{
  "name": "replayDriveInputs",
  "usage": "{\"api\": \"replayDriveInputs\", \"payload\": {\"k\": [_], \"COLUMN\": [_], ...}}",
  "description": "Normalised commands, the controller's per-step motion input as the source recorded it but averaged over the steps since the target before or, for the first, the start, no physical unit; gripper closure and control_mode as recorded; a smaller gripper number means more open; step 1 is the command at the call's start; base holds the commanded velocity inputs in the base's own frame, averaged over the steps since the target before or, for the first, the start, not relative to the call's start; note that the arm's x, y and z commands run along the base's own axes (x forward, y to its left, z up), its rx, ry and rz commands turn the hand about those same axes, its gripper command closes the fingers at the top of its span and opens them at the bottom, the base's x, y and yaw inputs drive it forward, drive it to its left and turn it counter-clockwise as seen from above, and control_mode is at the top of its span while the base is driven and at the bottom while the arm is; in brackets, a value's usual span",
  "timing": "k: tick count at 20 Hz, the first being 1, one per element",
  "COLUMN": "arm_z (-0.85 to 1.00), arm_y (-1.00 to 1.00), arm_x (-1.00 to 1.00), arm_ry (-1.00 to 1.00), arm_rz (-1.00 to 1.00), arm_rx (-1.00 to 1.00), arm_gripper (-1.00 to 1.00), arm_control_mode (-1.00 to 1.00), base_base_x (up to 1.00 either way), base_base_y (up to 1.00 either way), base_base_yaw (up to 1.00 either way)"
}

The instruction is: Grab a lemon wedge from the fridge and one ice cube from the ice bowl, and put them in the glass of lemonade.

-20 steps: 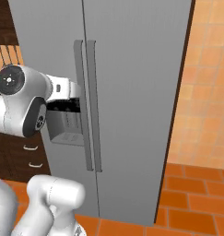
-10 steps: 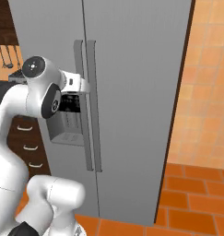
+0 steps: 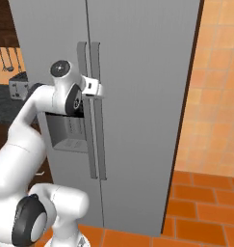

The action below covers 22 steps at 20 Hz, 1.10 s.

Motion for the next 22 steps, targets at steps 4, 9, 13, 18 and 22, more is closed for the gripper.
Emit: {"api": "replayDriveInputs", "payload": {"k": [4, 9, 13, 18, 22], "arm_z": [-0.01, -0.11, -0.38, -0.43, -0.33], "arm_y": [-0.21, 0.00, 0.00, -0.01, -0.10], "arm_x": [0.75, 0.62, 0.47, 0.47, 0.43], "arm_ry": [-0.02, 0.00, 0.00, 0.00, 0.00], "arm_rz": [-0.08, 0.00, 0.00, 0.00, 0.00], "arm_rx": [0.03, 0.01, 0.01, 0.01, 0.01], "arm_gripper": [-1.00, -1.00, -1.00, -1.00, -1.00], "arm_control_mode": [-1.00, -1.00, -1.00, -1.00, -1.00], "base_base_x": [0.00, 0.00, 0.00, 0.00, 0.00], "base_base_y": [0.00, 0.00, 0.00, 0.00, 0.00], "base_base_yaw": [0.00, 0.00, 0.00, 0.00, 0.00]}}
